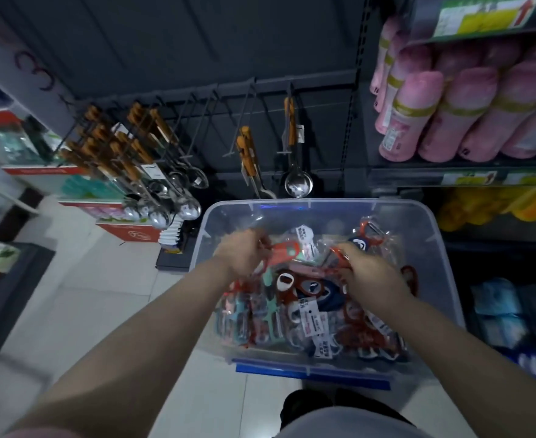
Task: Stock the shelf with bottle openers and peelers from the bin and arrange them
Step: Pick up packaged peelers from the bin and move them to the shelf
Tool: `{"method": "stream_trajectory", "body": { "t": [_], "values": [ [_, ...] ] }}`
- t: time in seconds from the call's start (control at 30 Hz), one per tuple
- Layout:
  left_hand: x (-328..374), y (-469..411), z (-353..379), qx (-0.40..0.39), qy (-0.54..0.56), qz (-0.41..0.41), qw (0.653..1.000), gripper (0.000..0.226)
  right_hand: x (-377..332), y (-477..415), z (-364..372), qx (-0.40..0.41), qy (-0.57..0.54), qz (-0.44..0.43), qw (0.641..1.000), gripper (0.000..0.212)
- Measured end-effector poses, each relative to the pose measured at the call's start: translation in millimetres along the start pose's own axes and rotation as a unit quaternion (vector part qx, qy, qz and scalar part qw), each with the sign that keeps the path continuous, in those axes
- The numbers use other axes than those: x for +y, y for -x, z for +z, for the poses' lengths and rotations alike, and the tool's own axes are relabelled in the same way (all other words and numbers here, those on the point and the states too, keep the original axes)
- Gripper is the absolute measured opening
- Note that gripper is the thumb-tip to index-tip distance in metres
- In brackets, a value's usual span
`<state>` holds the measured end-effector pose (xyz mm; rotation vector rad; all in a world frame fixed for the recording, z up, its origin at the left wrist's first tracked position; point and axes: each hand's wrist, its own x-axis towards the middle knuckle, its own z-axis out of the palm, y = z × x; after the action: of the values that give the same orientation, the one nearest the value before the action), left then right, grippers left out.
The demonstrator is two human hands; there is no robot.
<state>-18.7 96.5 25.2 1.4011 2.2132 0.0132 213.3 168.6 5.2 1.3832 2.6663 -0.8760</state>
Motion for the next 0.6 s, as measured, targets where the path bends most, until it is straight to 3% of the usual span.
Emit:
{"method": "stream_trajectory", "body": {
  "t": [0.1, 0.27, 0.47, 0.6],
  "values": [
    [-11.7, 14.8, 3.3, -0.08, -0.056, 0.009, 0.995, 0.016, -9.2, -3.0, 5.8, -0.021, 0.028, 0.008, 0.999, 0.041],
    [-25.7, 25.8, 36.8, -0.066, -0.22, 0.023, 0.973, 0.035, -14.2, 4.1, 3.9, -0.022, 0.049, 0.023, 0.998, 0.023],
    [-27.8, 32.4, 49.2, -0.074, -0.267, -0.04, 0.96, 0.06, -9.1, 10.8, 5.1, -0.01, 0.058, 0.04, 0.997, 0.028],
    [-27.4, 37.0, 49.9, -0.098, -0.263, -0.057, 0.958, 0.049, -14.3, 14.4, 7.1, -0.008, 0.041, 0.034, 0.999, 0.024]
  ]
}}
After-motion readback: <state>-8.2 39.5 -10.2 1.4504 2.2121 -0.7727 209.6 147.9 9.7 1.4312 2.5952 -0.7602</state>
